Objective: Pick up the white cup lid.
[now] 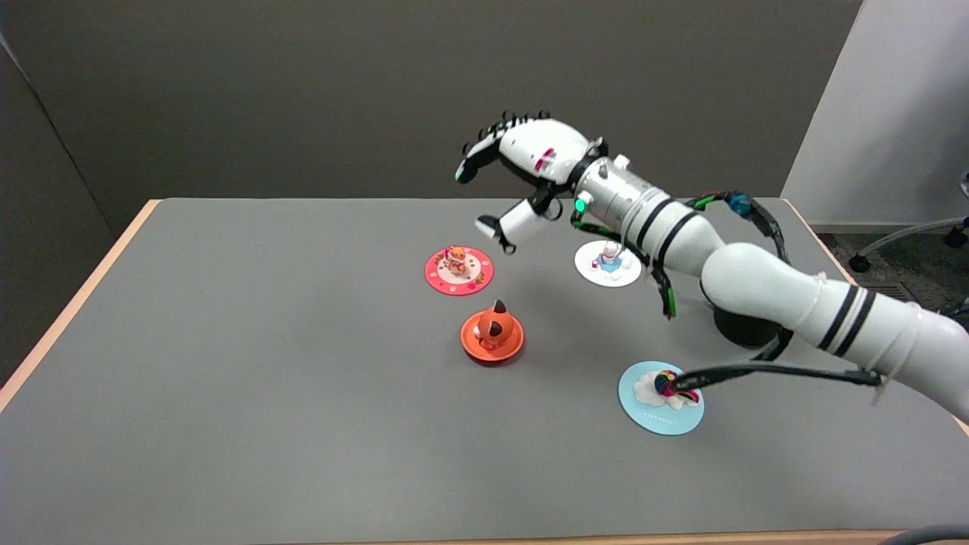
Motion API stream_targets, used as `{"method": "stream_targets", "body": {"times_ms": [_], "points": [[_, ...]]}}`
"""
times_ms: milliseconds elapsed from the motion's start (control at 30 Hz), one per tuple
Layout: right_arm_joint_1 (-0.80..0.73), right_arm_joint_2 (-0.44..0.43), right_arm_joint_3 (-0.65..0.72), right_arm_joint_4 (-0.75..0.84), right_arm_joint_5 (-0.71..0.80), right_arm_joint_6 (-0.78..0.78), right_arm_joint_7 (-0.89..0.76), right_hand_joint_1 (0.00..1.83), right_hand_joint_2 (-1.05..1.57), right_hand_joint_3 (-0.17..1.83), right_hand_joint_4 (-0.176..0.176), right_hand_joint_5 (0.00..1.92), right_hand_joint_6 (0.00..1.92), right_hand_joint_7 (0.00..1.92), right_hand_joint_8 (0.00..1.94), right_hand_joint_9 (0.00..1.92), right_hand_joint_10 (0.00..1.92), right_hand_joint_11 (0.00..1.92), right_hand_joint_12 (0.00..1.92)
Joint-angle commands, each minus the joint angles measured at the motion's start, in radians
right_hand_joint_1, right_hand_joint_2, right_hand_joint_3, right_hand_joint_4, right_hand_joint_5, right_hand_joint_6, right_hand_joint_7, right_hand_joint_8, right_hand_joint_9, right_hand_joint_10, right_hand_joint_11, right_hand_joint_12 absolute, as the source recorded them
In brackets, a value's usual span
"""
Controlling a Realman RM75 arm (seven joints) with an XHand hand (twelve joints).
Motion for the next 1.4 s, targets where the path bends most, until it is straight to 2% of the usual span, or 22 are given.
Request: {"method": "stream_targets", "body": {"times_ms": [33, 67, 233, 333, 433, 700, 967, 1000, 1400], "points": [[0.222, -0.02, 0.046, 0.205, -0.15, 0.003, 0.071, 0.78, 0.45, 1.02, 0.066, 0.74, 0.26, 0.73, 0.18, 0.66, 0.19, 0.36, 0.23], [0.188, -0.035, -0.014, 0.254, 0.008, -0.01, 0.088, 0.78, 0.45, 1.02, 0.066, 0.73, 0.26, 0.74, 0.18, 0.66, 0.19, 0.36, 0.23], [0.2, -0.042, -0.01, 0.291, 0.022, -0.003, 0.127, 0.78, 0.49, 0.99, 0.07, 0.74, 0.25, 0.84, 0.2, 0.75, 0.2, 0.41, 0.24], [0.197, -0.044, -0.013, 0.312, 0.115, 0.015, 0.166, 0.77, 0.5, 0.97, 0.073, 0.75, 0.26, 0.86, 0.2, 0.78, 0.2, 0.44, 0.25], [0.195, -0.041, -0.009, 0.313, 0.138, 0.034, 0.163, 0.75, 0.47, 0.96, 0.064, 0.75, 0.26, 0.84, 0.19, 0.77, 0.2, 0.43, 0.26], [0.198, -0.038, -0.004, 0.314, 0.221, 0.027, 0.167, 0.69, 0.4, 0.94, 0.011, 0.68, 0.22, 0.74, 0.2, 0.72, 0.21, 0.43, 0.28], [0.185, -0.036, -0.011, 0.314, 0.338, 0.037, 0.164, 0.66, 0.35, 0.92, -0.005, 0.61, 0.21, 0.71, 0.19, 0.7, 0.22, 0.43, 0.31], [0.181, -0.034, -0.011, 0.314, 0.343, 0.041, 0.159, 0.66, 0.34, 0.92, -0.009, 0.59, 0.21, 0.71, 0.18, 0.7, 0.22, 0.41, 0.36], [0.105, 0.02, 0.009, 0.316, 0.35, 0.047, 0.14, 0.65, 0.33, 0.91, -0.024, 0.56, 0.2, 0.71, 0.18, 0.71, 0.22, 0.41, 0.37]]}}
